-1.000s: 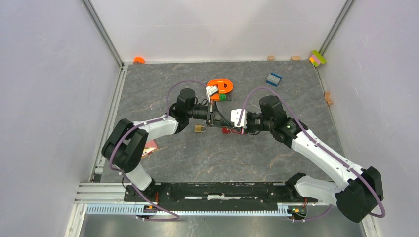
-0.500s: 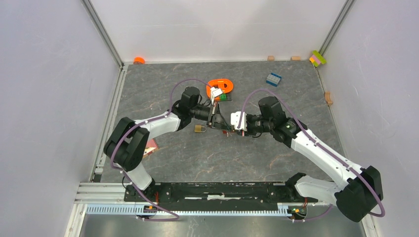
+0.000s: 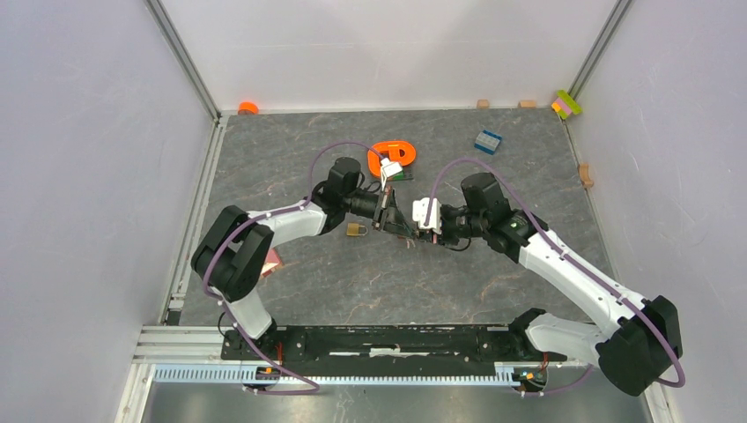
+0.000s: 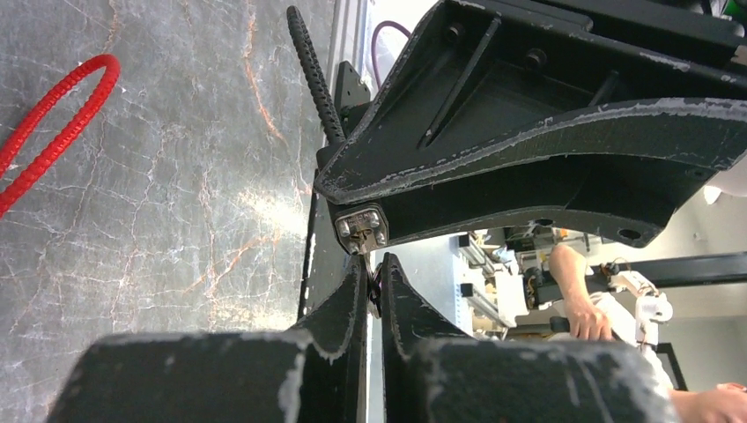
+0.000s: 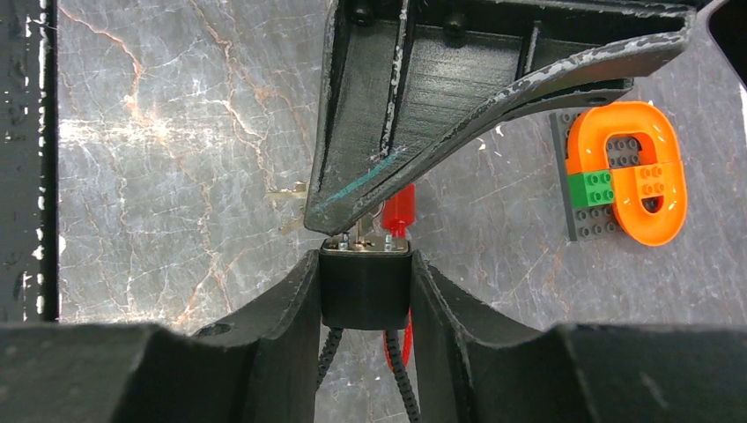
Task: Unlock with the key
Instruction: Unlock the lock.
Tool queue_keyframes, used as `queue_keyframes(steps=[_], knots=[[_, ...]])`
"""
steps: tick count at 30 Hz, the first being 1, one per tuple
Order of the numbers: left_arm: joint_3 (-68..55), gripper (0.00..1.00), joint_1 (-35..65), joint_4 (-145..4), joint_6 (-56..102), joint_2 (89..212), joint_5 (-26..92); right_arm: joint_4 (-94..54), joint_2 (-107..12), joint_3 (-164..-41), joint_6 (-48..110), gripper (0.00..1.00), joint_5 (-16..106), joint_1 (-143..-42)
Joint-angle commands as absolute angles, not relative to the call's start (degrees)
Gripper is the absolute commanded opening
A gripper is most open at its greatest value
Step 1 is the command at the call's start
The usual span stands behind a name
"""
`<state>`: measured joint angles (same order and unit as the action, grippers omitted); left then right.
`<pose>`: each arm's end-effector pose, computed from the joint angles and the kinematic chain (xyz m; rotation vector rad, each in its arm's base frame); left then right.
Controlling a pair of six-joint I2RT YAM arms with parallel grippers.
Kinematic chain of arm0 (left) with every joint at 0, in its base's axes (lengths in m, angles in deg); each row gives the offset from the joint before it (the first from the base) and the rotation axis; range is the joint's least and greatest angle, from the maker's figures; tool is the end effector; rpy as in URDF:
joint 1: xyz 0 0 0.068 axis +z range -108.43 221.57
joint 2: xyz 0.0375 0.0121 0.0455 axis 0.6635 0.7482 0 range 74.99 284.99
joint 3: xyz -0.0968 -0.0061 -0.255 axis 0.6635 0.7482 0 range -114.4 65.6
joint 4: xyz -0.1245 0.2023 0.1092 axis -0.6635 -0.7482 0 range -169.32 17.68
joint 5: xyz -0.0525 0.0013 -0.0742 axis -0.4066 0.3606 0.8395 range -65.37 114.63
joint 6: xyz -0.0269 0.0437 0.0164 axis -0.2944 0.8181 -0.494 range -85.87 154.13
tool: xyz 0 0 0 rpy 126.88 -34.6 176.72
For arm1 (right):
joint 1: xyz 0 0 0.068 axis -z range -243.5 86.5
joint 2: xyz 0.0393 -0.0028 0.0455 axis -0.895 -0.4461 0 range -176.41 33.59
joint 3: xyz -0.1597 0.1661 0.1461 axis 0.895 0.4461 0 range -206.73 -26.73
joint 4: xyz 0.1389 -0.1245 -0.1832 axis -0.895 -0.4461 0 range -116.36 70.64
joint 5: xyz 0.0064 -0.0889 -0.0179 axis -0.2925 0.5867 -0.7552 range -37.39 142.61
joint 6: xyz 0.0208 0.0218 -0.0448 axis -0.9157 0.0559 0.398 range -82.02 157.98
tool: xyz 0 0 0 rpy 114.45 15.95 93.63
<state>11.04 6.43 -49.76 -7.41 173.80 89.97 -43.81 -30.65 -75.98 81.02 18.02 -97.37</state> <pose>0.2762 -0.2338 0.2136 0.7825 2.1137 -1.9094 0.1858 0.1490 0.2801 -1.5892 1.4912 0.5878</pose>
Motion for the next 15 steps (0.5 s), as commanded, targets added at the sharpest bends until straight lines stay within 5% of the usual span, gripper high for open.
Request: queue_keyframes(steps=[1,9,15], knots=[[9.4,0.11,3.8,-47.9,1.2,175.9,84.2,-32.8,-29.6,-78.8,79.3,0.00,0.5,-99.4],[7.7,0.18,2.2,-54.7,9.7,174.9,83.2,-34.0,-30.7,-78.9,80.2,0.00,-1.6,-99.3],[8.7,0.18,2.3,-42.5,-3.9,177.2,86.3,-32.6,-27.9,-76.3,81.9,0.00,4.7,-99.4]])
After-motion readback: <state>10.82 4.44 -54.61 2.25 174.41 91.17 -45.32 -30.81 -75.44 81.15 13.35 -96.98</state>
